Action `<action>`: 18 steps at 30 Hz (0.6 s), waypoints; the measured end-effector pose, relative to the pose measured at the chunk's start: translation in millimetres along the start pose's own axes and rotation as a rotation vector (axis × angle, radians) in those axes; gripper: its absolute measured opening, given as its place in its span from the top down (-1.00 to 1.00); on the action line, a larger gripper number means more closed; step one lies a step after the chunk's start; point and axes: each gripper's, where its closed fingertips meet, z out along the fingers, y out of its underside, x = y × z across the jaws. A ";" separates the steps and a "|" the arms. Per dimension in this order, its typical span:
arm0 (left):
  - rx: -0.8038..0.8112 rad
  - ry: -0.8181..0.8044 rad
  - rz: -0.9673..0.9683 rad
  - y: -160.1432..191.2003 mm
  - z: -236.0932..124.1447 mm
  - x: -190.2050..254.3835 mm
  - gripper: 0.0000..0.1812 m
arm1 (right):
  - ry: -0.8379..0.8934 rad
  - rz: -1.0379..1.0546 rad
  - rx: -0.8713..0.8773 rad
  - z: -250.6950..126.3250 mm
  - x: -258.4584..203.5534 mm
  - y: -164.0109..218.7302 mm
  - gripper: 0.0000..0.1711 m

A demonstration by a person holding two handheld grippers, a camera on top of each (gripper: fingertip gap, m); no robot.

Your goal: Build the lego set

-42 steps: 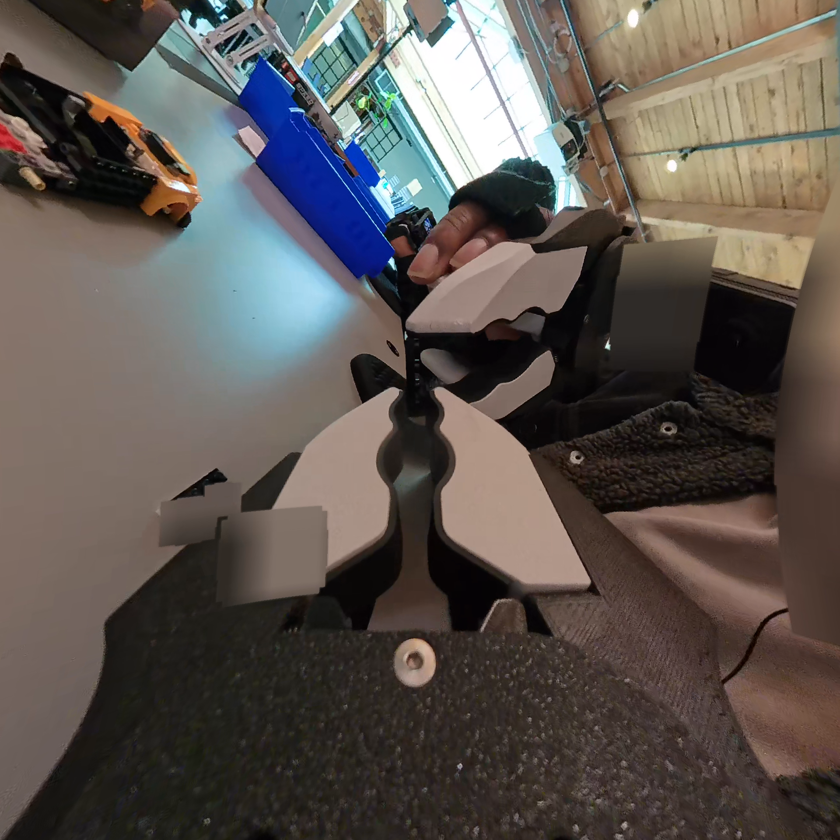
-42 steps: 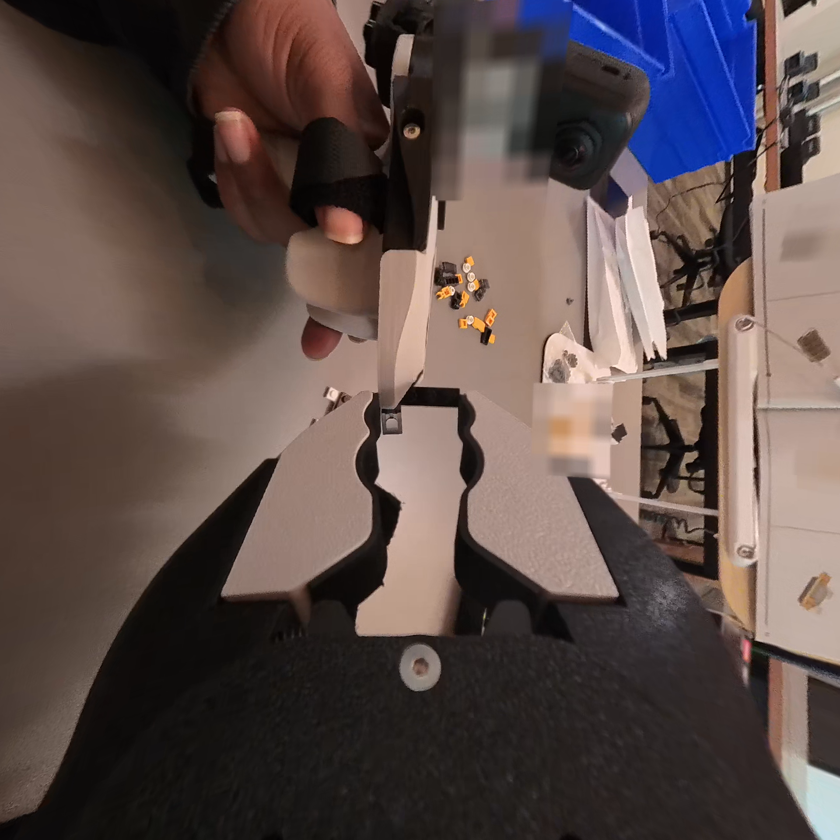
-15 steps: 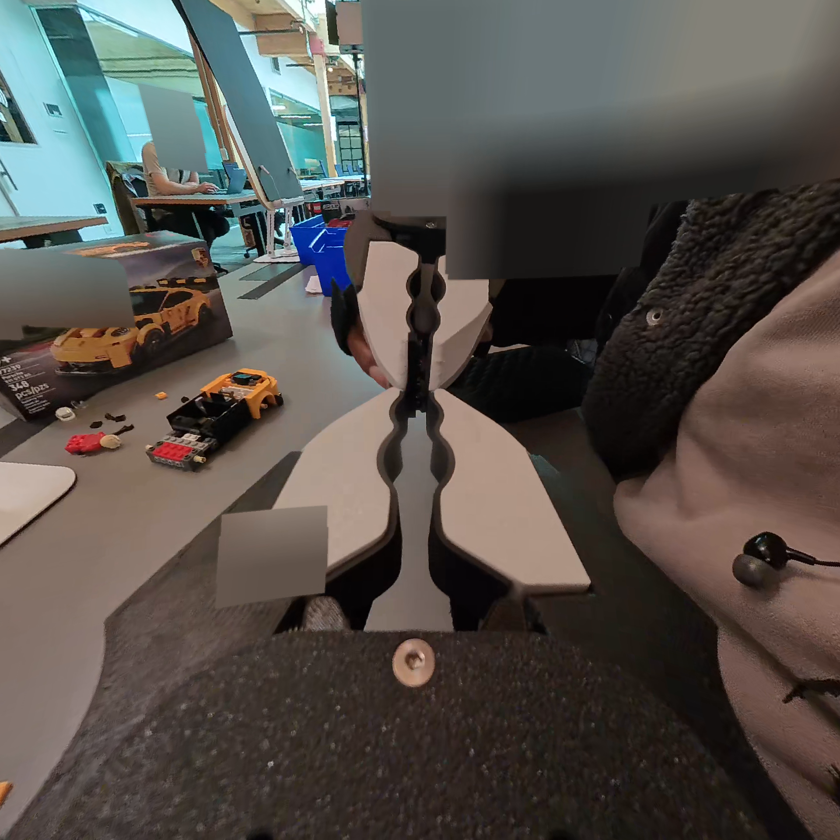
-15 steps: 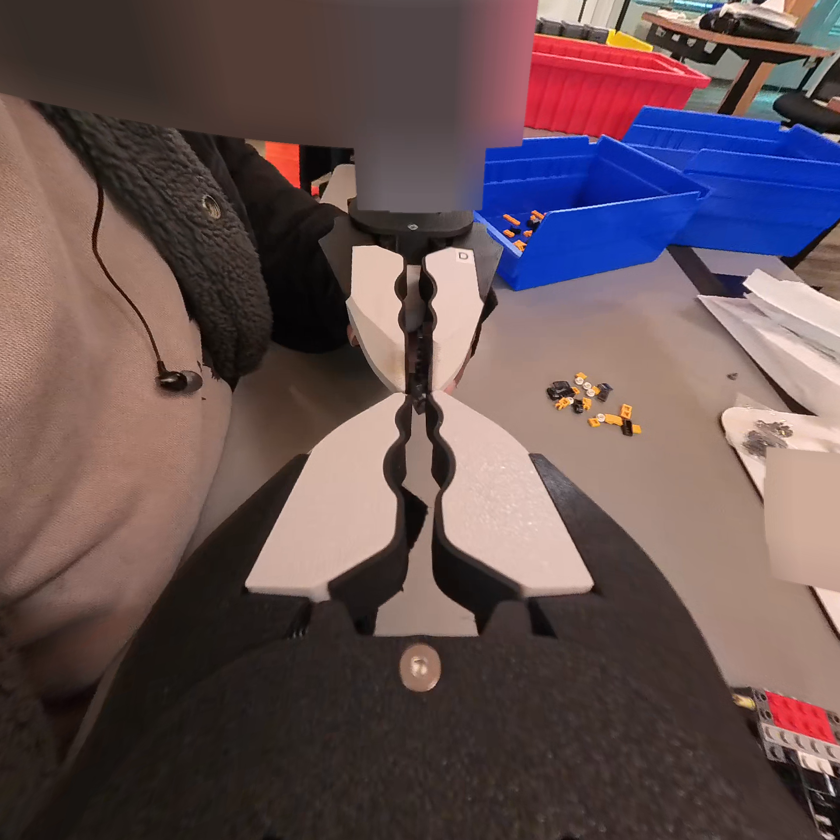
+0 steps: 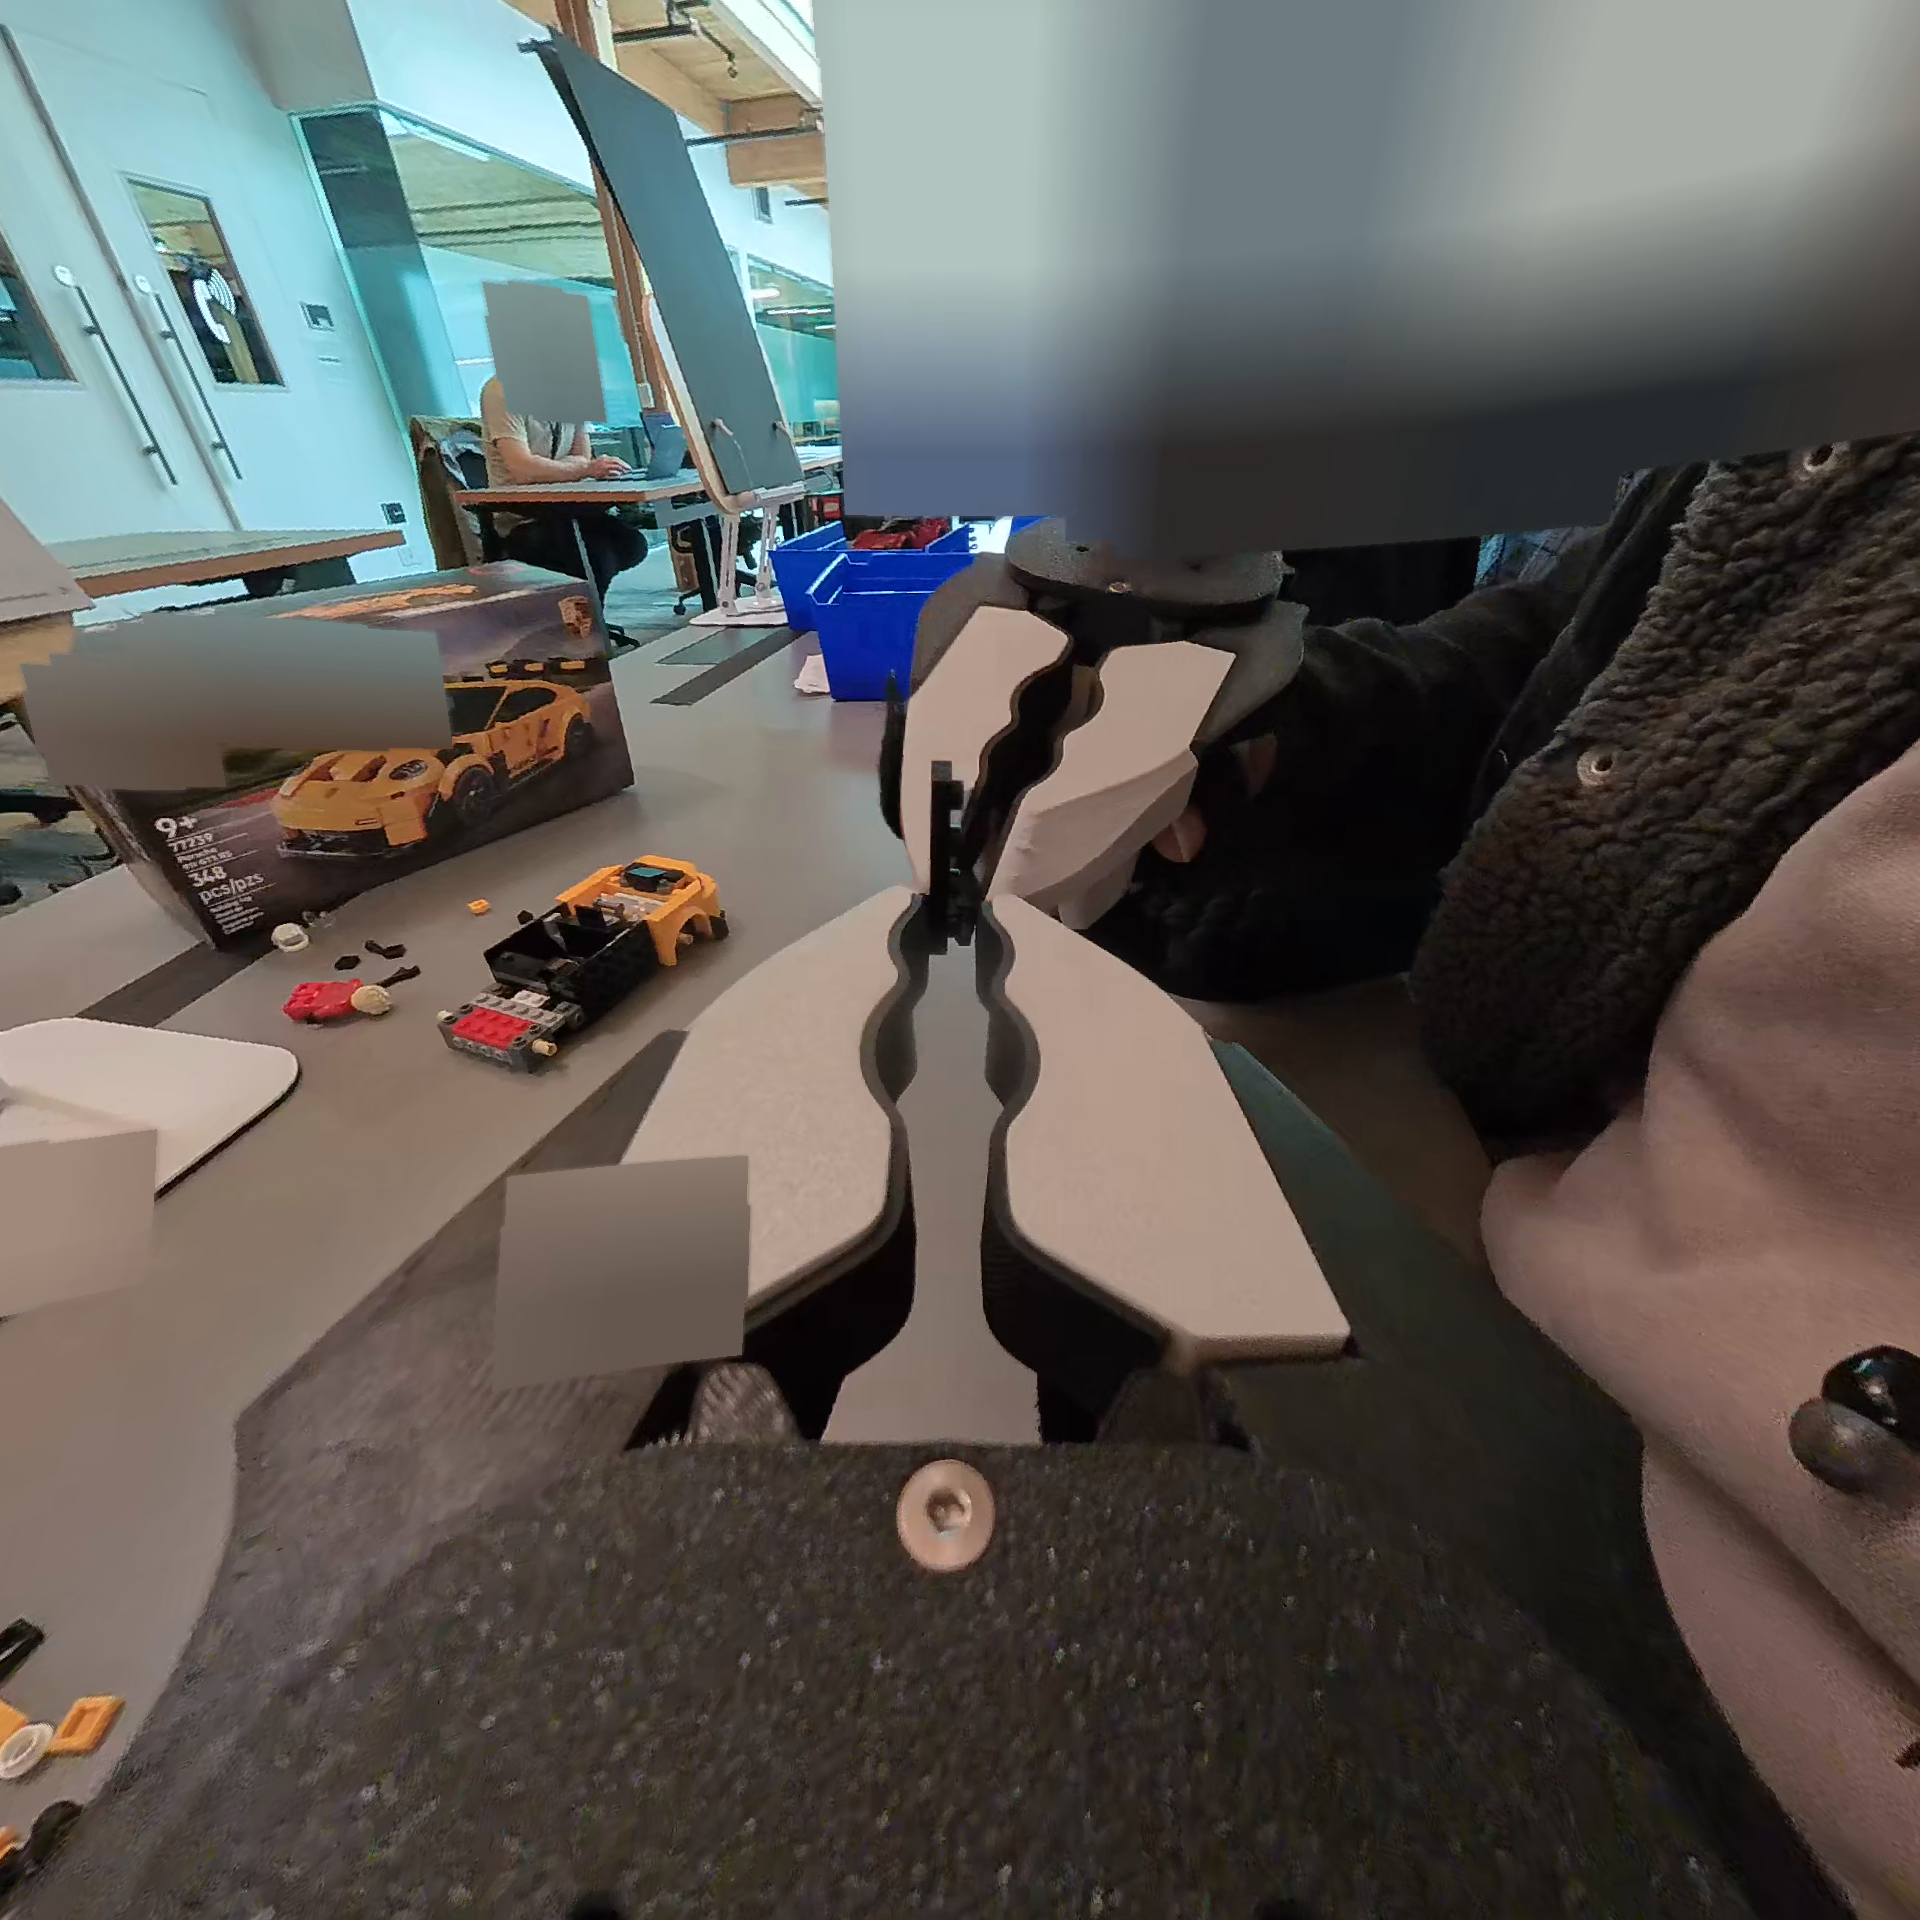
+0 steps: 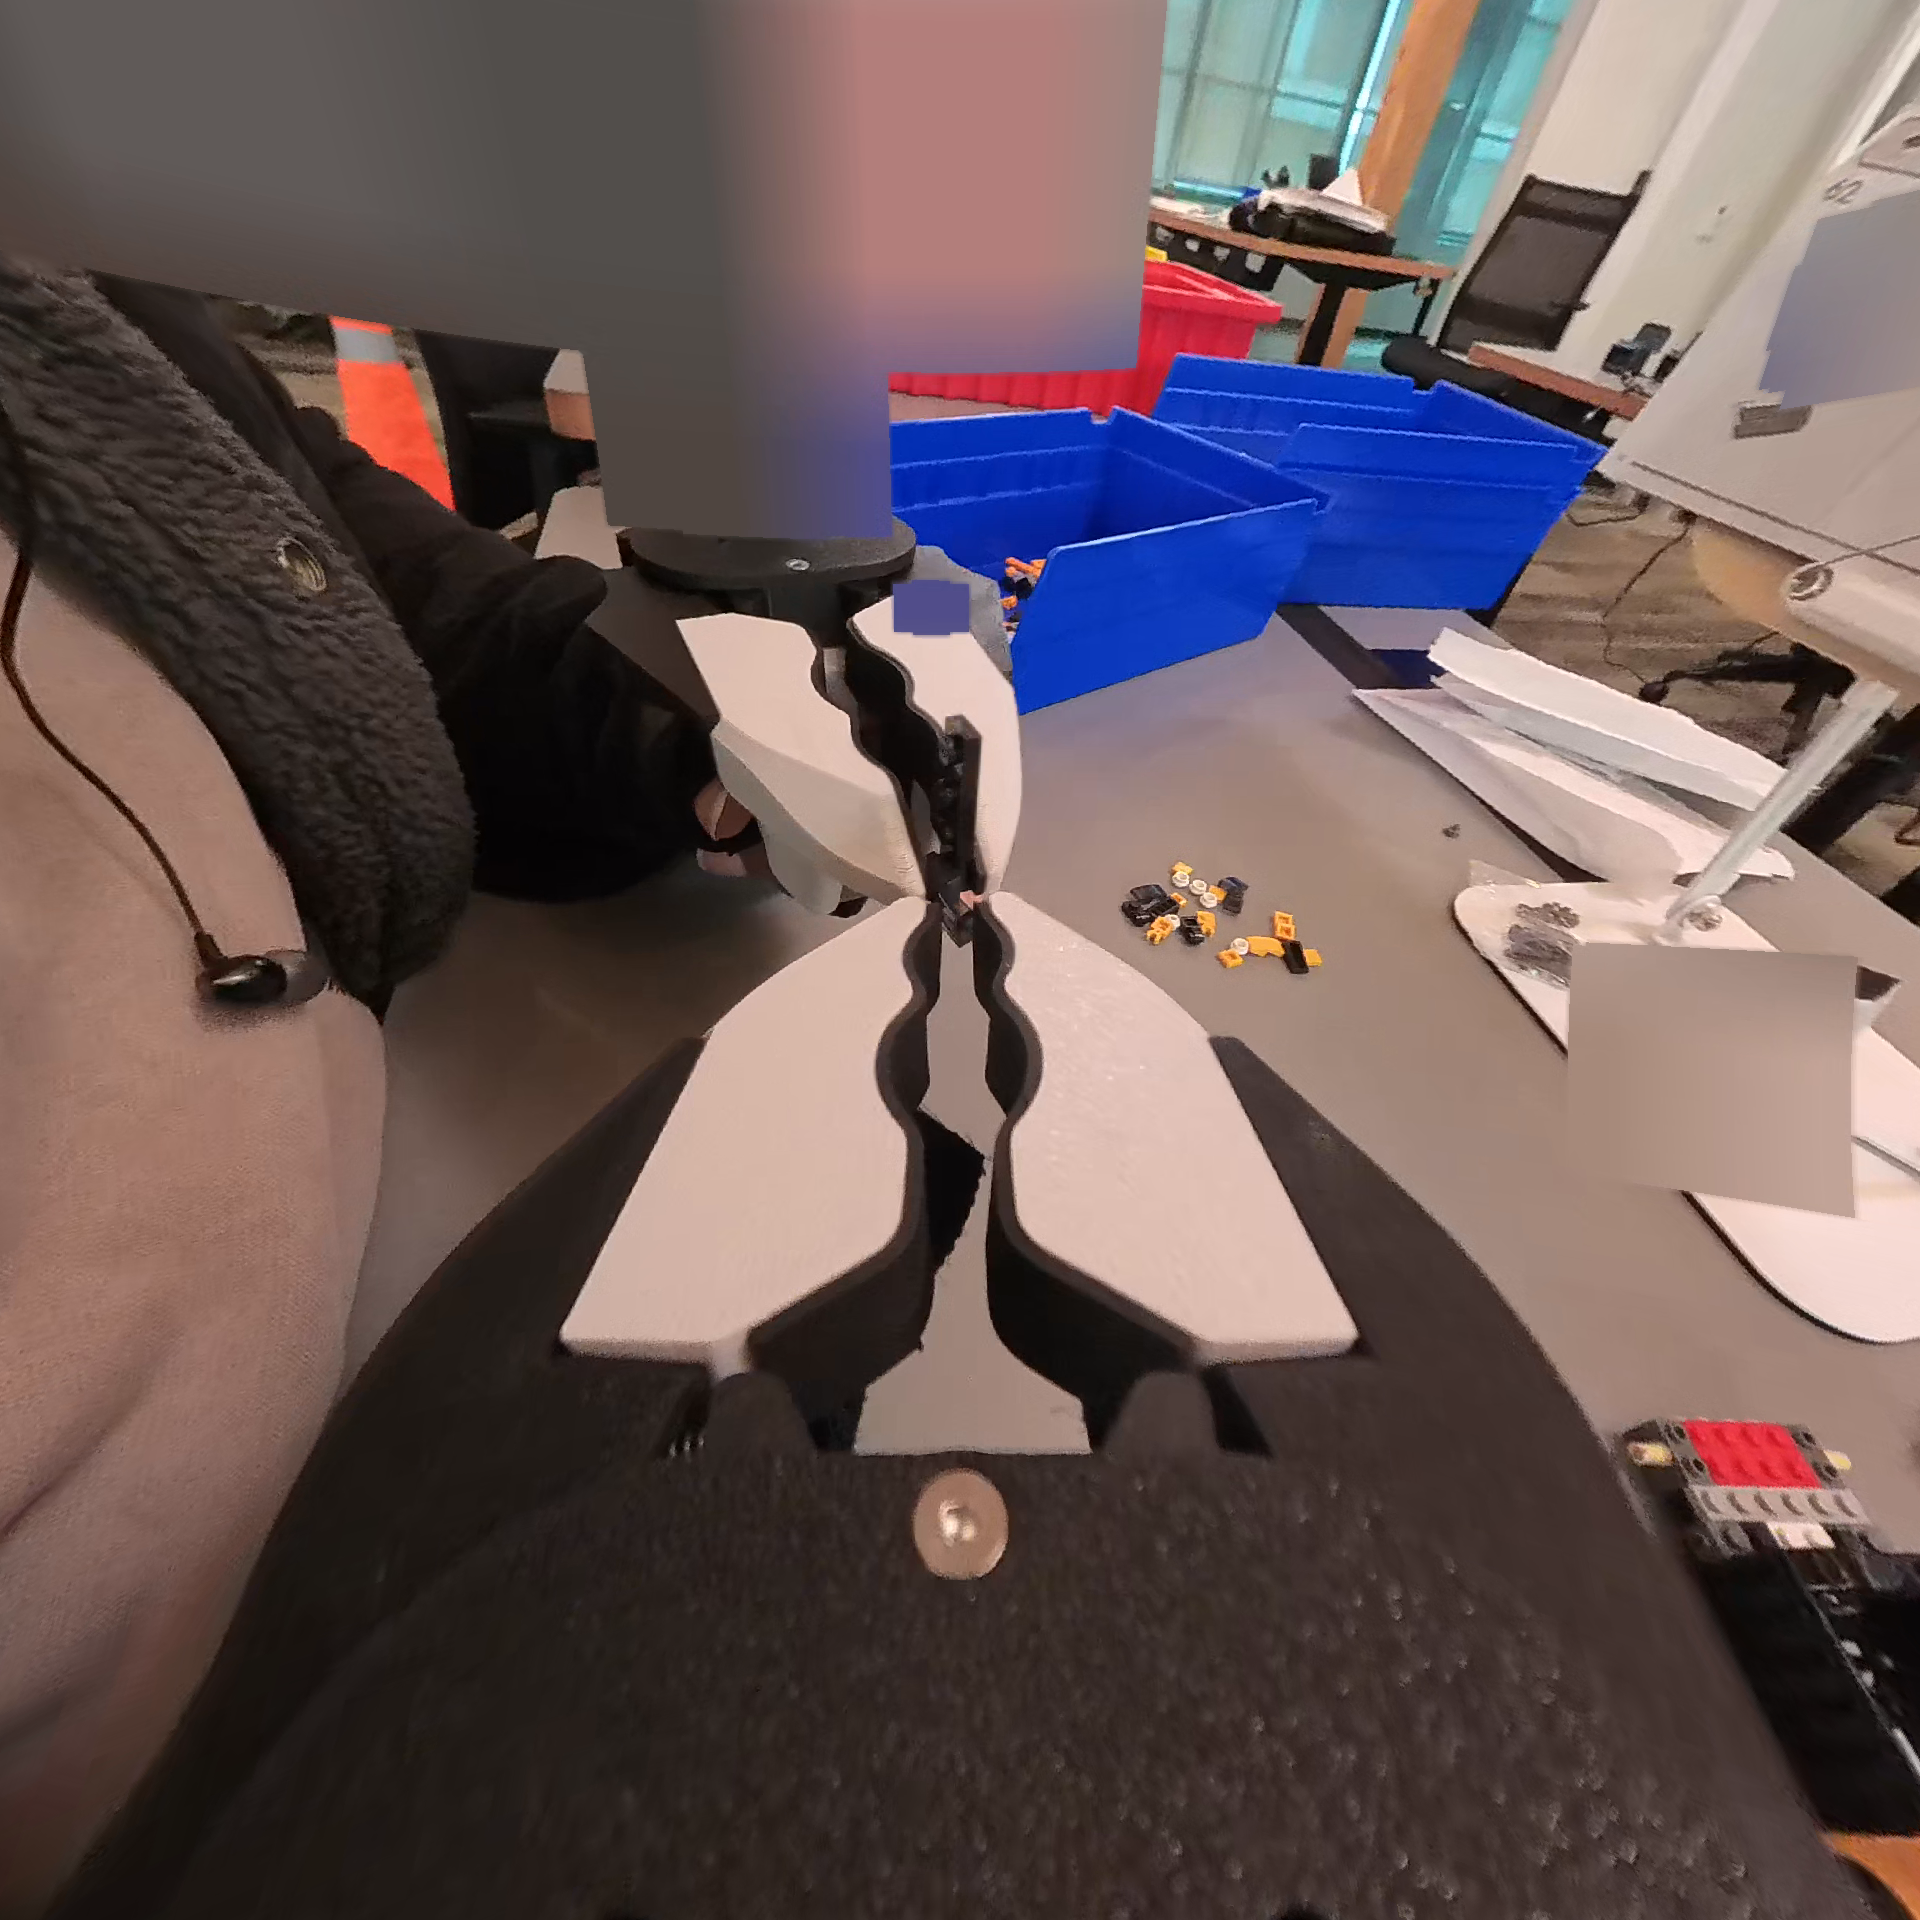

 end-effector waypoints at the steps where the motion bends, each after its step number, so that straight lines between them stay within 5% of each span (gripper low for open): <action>1: -0.002 -0.005 -0.001 0.4 0.8 -0.1 0.92 | 0.011 0.002 0.003 -0.6 0.5 0.7 0.93; 18: -0.043 0.049 -0.129 12.6 9.4 5.5 0.92 | -0.098 0.162 -0.032 -5.4 -3.6 15.8 0.94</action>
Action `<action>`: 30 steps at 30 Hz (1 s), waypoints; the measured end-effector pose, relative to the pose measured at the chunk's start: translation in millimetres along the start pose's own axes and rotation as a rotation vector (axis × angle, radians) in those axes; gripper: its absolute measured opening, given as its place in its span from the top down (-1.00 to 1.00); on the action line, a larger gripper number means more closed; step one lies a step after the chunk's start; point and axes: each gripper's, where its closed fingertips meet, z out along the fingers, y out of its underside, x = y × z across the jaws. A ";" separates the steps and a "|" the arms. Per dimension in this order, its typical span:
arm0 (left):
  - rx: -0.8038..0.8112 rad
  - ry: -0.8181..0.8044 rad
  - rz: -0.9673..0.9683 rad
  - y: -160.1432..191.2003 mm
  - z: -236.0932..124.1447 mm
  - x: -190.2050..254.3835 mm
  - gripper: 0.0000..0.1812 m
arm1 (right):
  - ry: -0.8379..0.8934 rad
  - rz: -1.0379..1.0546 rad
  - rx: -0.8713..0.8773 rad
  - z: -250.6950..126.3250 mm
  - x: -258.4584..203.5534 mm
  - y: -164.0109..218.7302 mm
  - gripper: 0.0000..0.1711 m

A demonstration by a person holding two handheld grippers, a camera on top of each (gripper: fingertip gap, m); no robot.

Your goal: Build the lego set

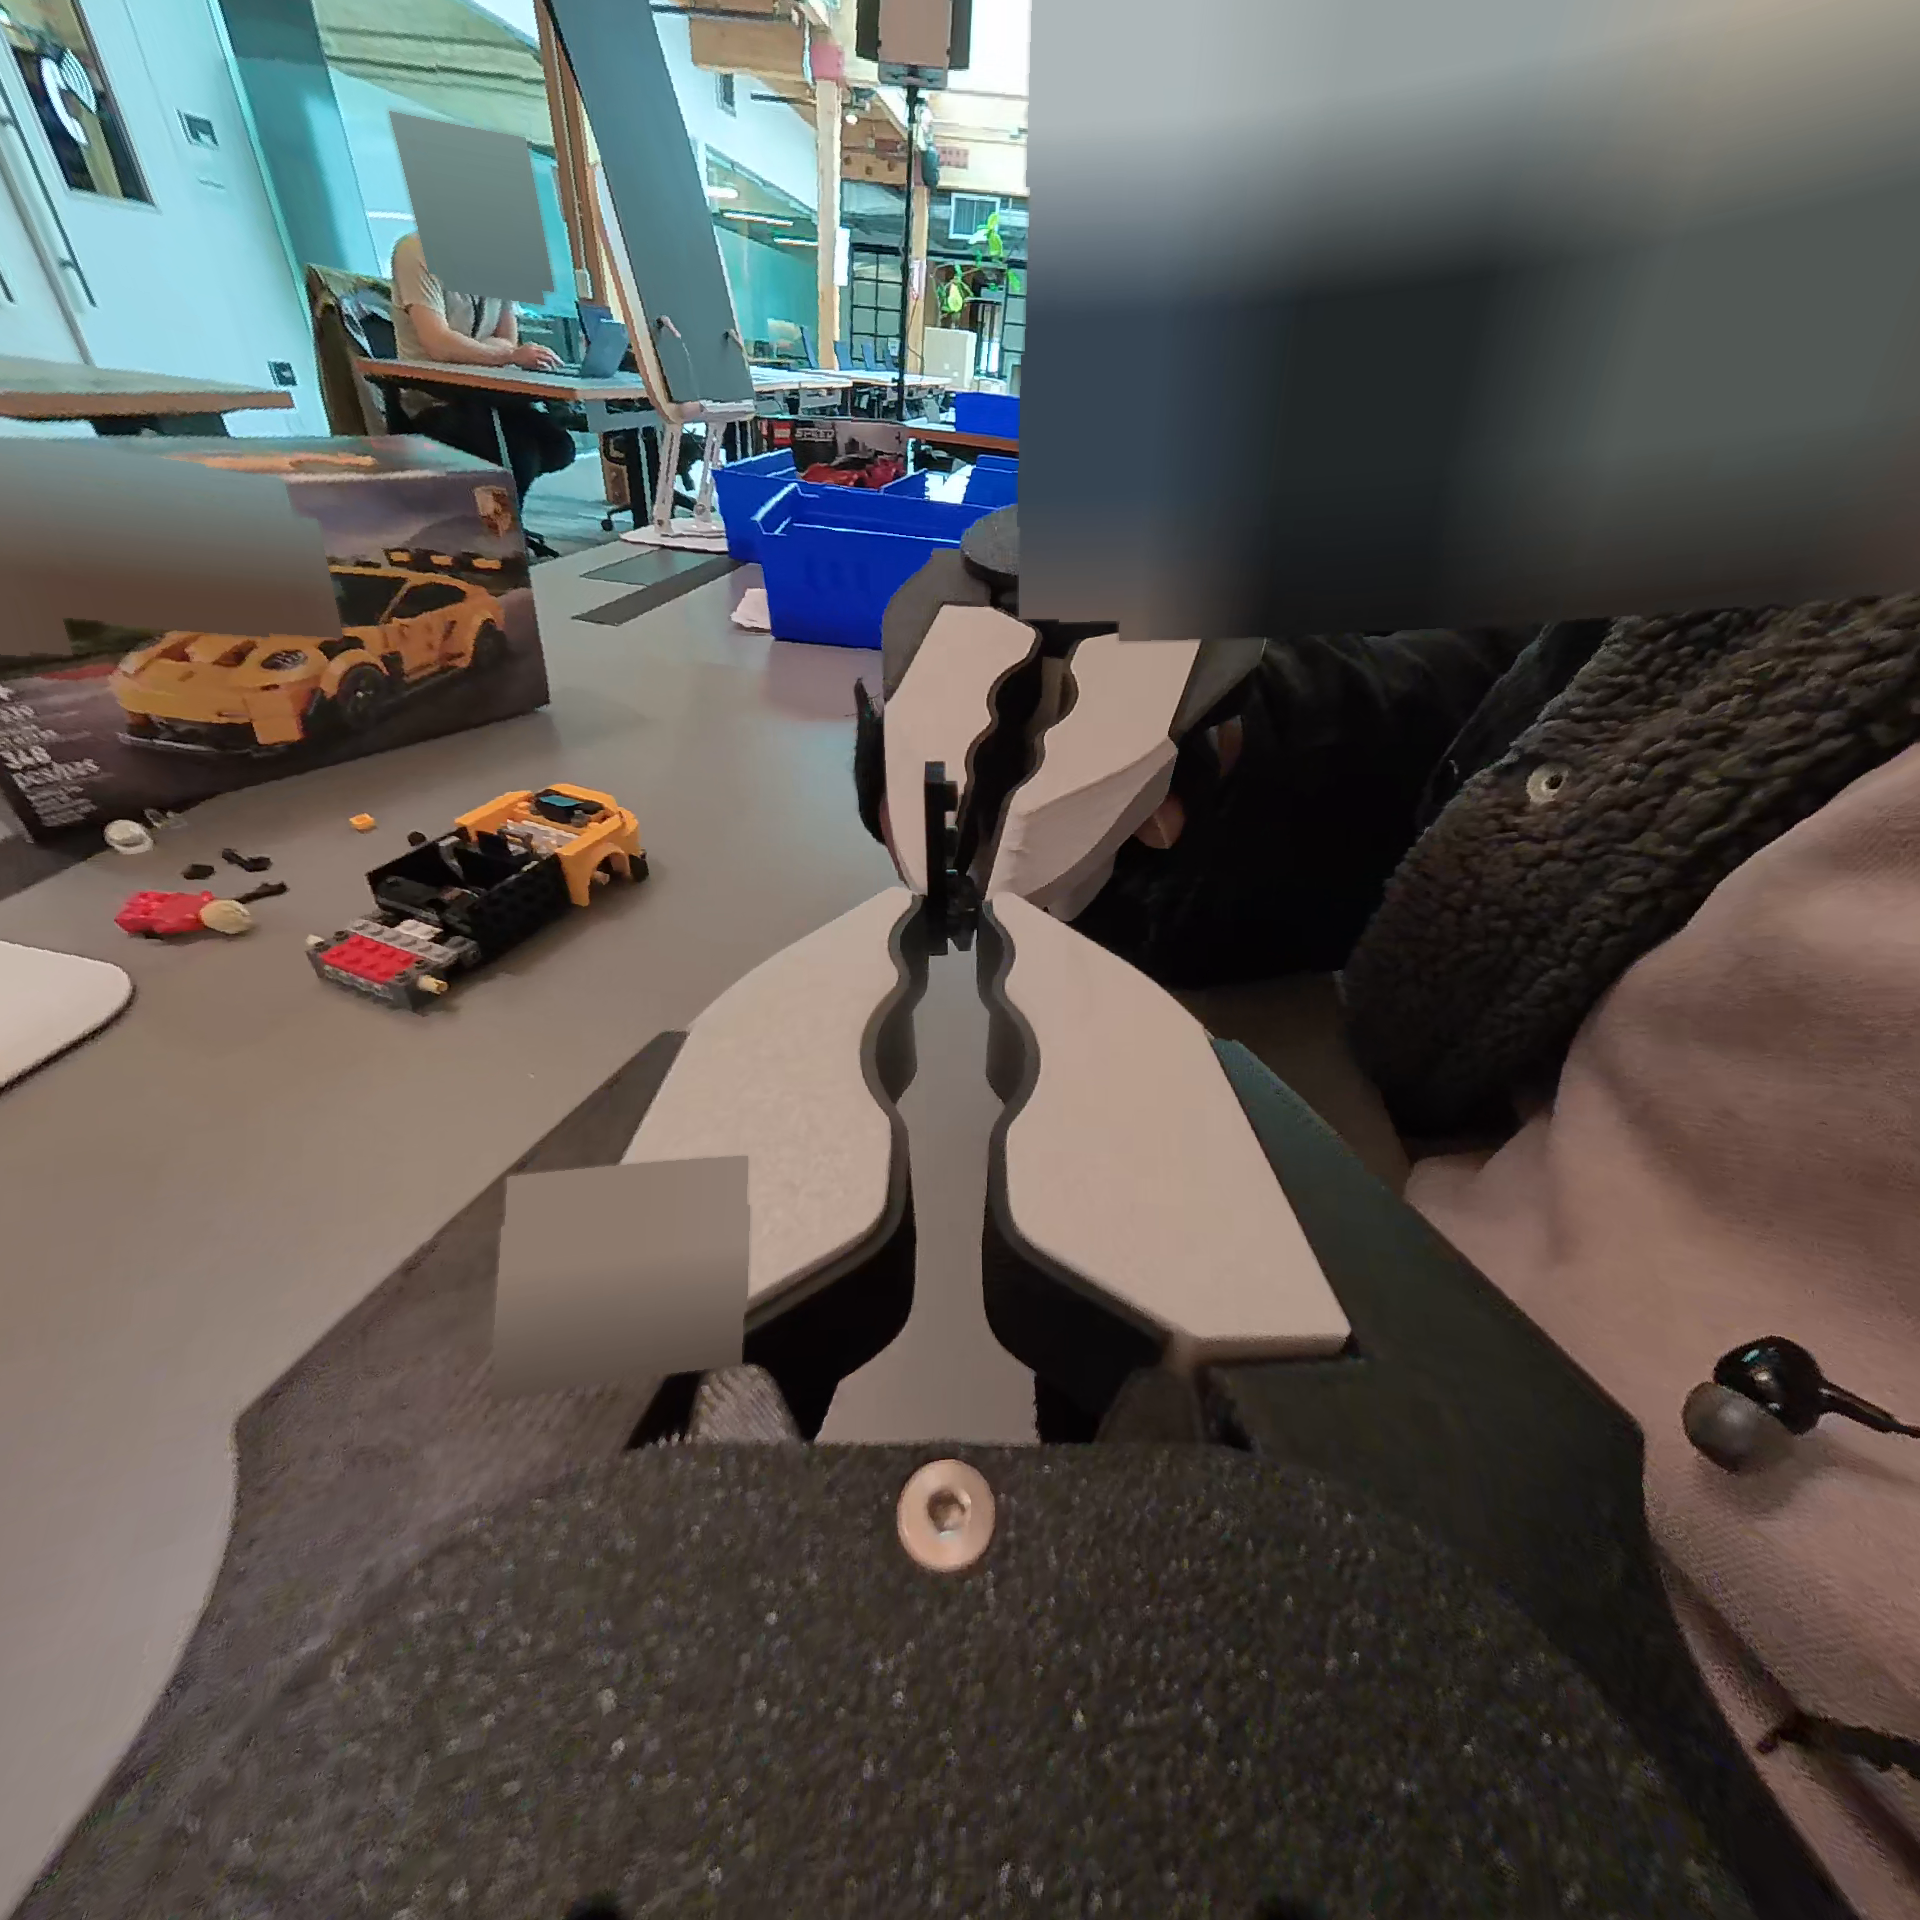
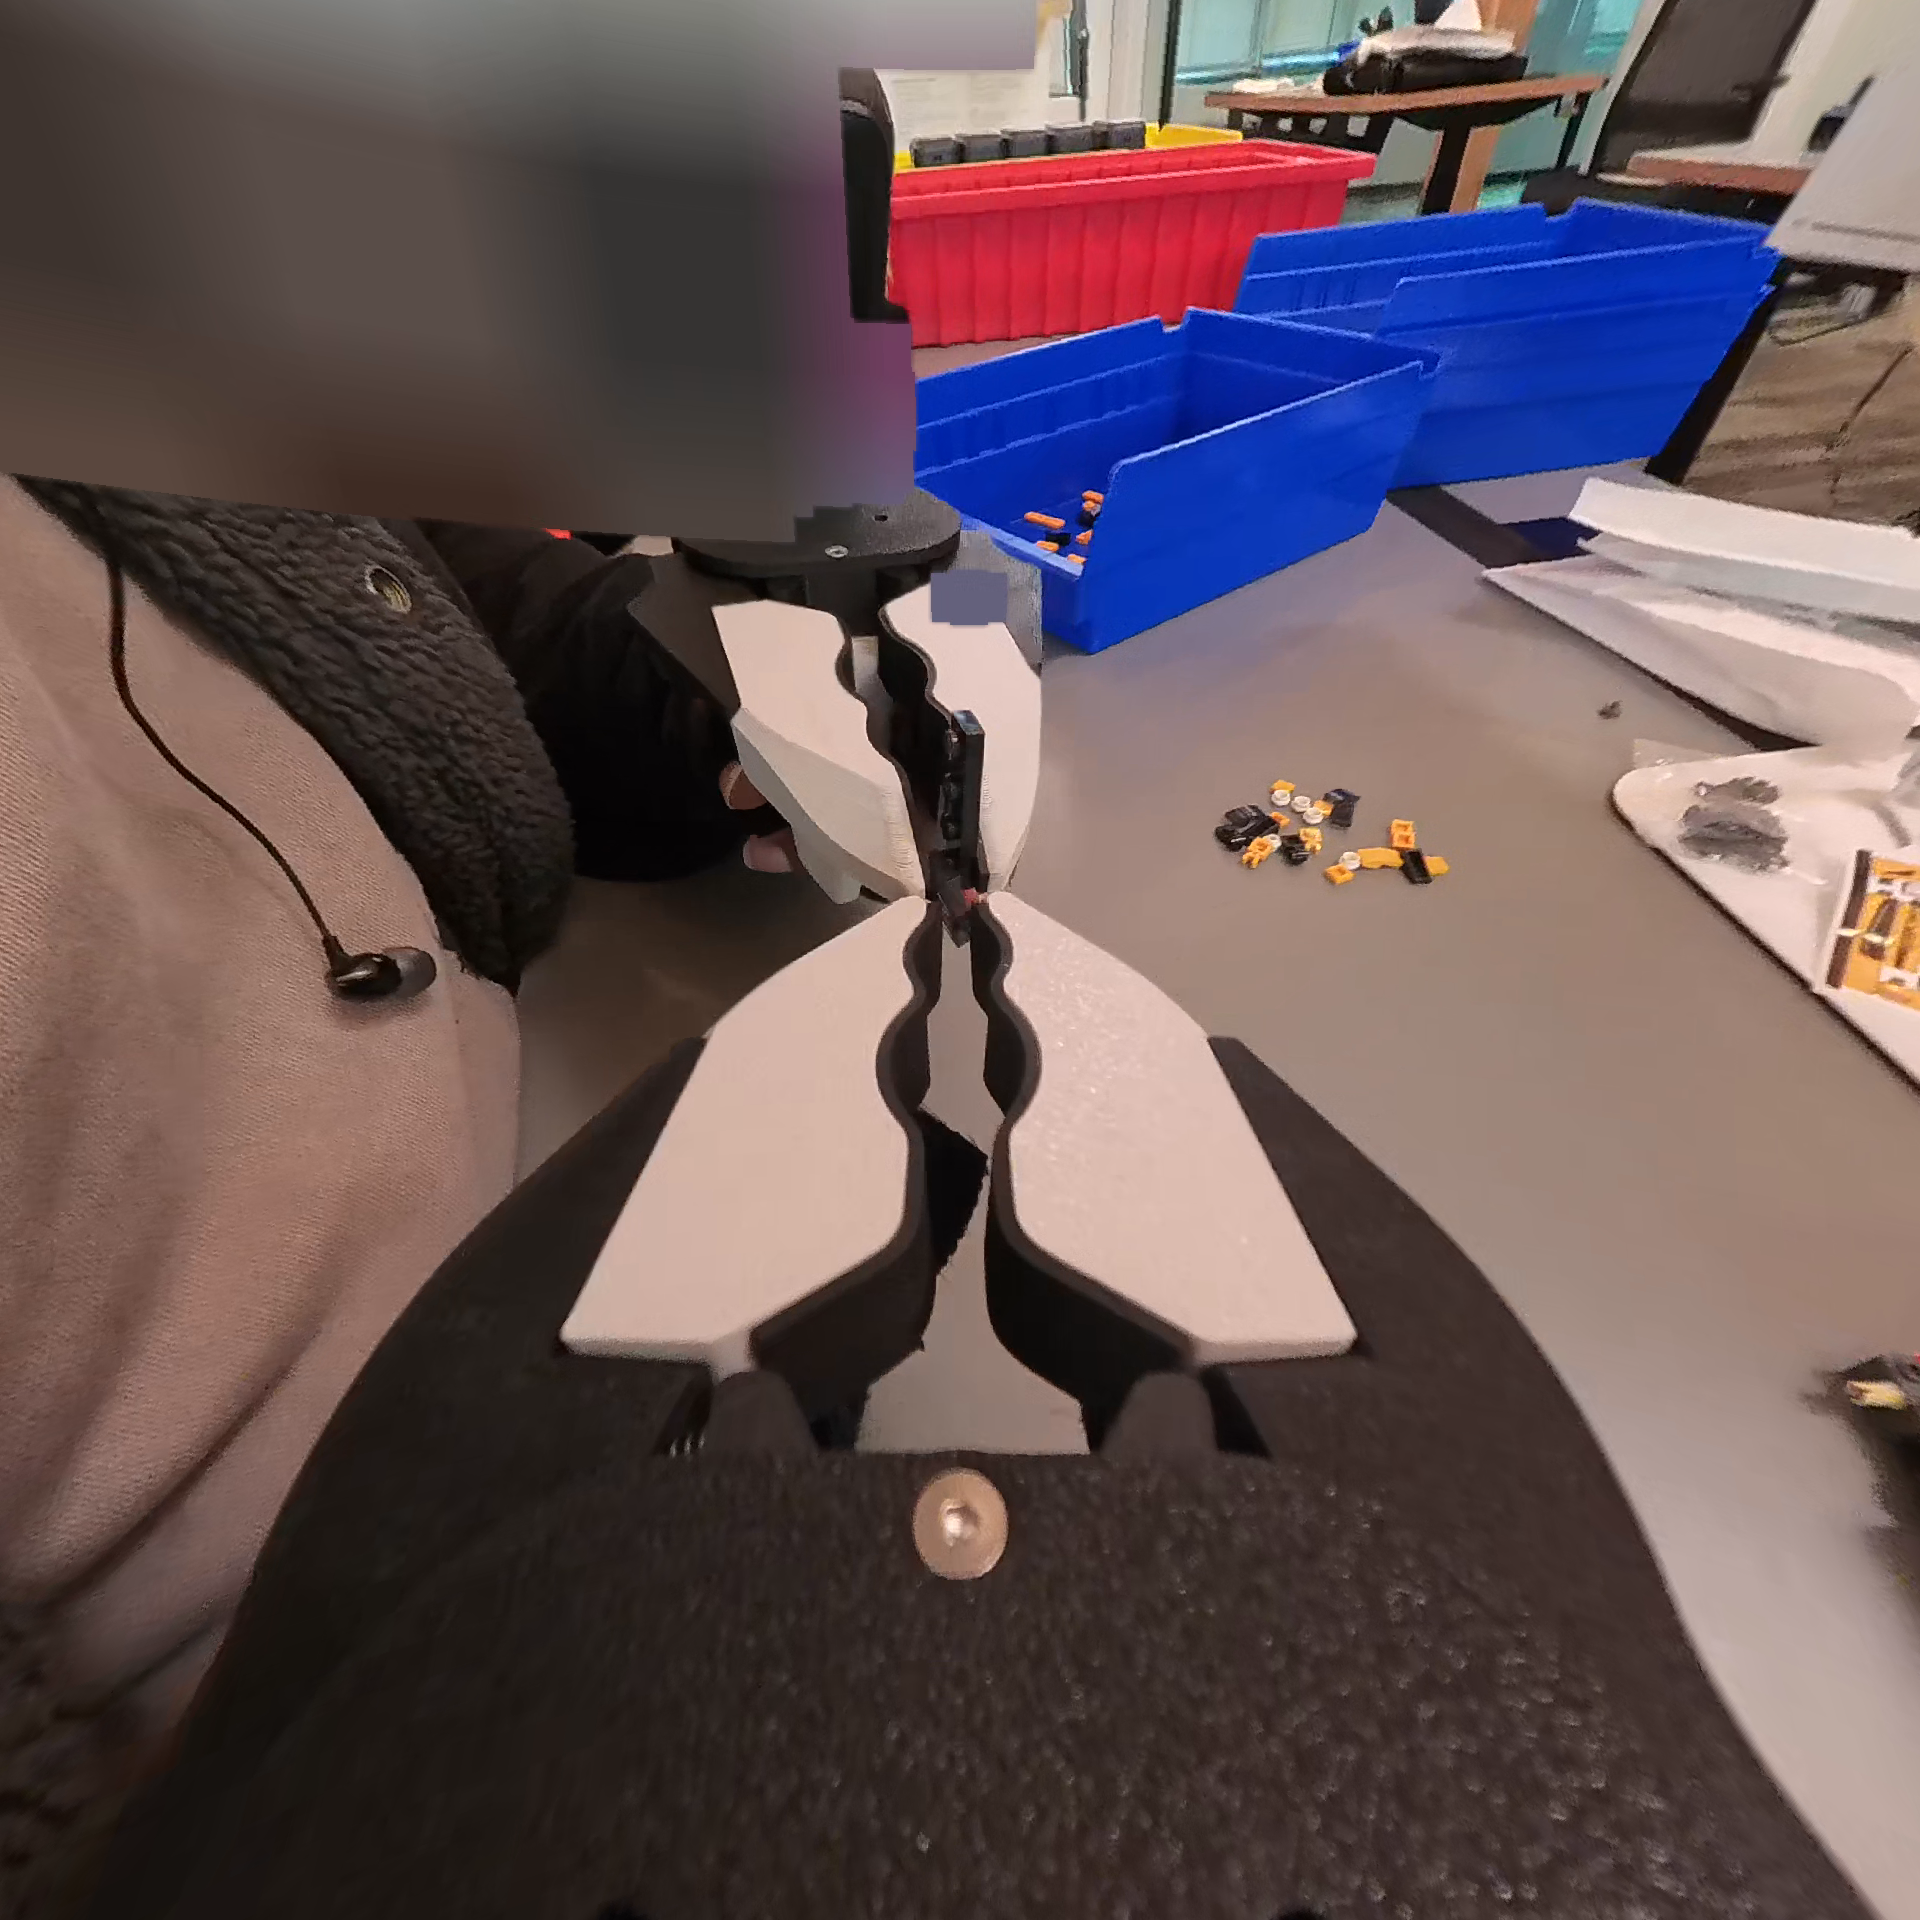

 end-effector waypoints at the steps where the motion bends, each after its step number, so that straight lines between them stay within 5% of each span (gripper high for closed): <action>1: 0.000 0.001 -0.016 0.7 0.4 -0.6 0.92 | 0.000 0.012 -0.002 -0.1 0.9 0.8 0.94; 30: -0.086 0.032 0.025 15.9 8.1 9.5 0.91 | -0.037 -0.061 -0.169 -6.3 -7.5 15.3 0.94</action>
